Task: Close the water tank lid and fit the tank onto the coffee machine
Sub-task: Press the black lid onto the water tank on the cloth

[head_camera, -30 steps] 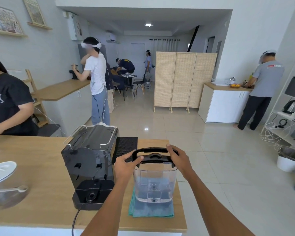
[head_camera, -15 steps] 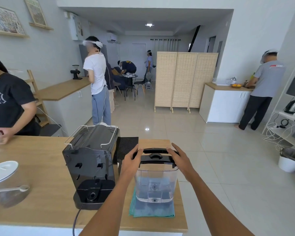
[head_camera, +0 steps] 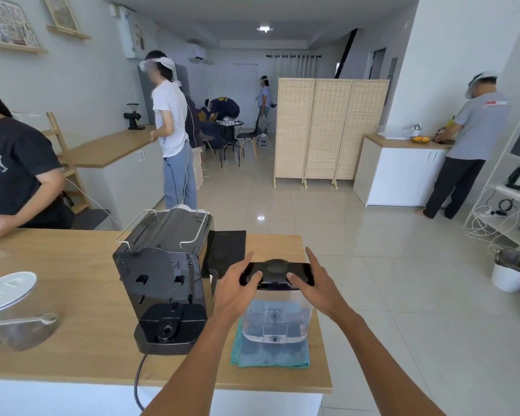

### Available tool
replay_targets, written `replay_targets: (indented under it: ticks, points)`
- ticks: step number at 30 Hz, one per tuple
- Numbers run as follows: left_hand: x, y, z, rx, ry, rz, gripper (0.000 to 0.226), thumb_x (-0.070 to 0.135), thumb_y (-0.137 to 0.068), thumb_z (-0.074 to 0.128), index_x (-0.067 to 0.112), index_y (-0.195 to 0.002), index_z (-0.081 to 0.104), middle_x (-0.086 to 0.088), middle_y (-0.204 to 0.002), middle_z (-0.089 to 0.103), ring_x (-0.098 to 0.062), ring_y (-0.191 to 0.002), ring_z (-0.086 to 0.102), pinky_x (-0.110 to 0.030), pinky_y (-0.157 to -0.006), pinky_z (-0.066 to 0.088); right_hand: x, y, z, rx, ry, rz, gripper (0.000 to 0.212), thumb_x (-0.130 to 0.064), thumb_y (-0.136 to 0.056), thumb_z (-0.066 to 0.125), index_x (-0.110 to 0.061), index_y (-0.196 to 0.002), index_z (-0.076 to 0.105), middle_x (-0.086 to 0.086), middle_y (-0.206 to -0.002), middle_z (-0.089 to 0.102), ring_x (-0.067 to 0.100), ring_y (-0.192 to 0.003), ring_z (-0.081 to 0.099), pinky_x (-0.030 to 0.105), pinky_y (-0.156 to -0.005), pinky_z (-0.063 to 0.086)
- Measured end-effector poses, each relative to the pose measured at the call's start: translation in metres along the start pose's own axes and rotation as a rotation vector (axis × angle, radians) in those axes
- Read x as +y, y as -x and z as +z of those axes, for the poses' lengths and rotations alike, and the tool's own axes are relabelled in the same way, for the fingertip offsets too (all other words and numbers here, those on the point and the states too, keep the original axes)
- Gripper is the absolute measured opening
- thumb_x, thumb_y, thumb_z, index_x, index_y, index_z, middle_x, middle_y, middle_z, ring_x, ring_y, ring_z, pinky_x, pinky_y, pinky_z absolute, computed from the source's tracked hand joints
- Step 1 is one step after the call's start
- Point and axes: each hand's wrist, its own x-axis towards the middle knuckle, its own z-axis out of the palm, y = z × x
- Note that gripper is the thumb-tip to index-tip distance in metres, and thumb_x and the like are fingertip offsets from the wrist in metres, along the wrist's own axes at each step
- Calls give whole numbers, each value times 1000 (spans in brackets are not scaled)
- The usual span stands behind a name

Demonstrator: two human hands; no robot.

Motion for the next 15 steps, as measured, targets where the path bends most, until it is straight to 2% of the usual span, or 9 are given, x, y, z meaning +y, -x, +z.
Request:
replay_targets:
  ticks: [2,4,8,12,15]
  points:
    - [-2,1,2,-10,-83,5,65,65,-84,49,61,-146,33,8,-158,40,-18,-141,44,-45,-115,38,5,-1,5,1,48,-10,96,-65,-83,63,-40,-160,9,4,-153,43,24,-140,42,40,-113,39]
    - [-4,2,2,-20,-113,-7,65,67,-85,49,61,-147,32,5,-163,34,-23,-143,43,-51,-116,37,9,0,8,21,84,-7,96,-72,-81,58,-43,-159,8,4,-155,39,23,-140,41,33,-109,37]
    - [-3,4,-1,-74,-126,-5,69,73,-84,48,63,-148,24,0,-160,38,-30,-138,48,-56,-113,40,17,0,11,47,83,-32,104,-92,-69,45,-47,-157,12,-1,-154,42,20,-138,43,30,-104,38]
    - [-4,5,-5,-122,-163,-2,86,79,-78,55,57,-153,19,4,-161,38,-23,-149,33,-55,-117,35,22,3,9,57,66,-85,98,-91,-69,48,-51,-154,18,-17,-138,49,12,-129,50,25,-99,40]
    - [-6,5,-7,-153,-161,-1,89,80,-76,58,56,-153,19,5,-154,45,-21,-143,39,-51,-115,39,24,9,7,48,70,-105,99,-84,-70,59,-50,-154,19,-15,-135,55,10,-122,56,28,-100,49]
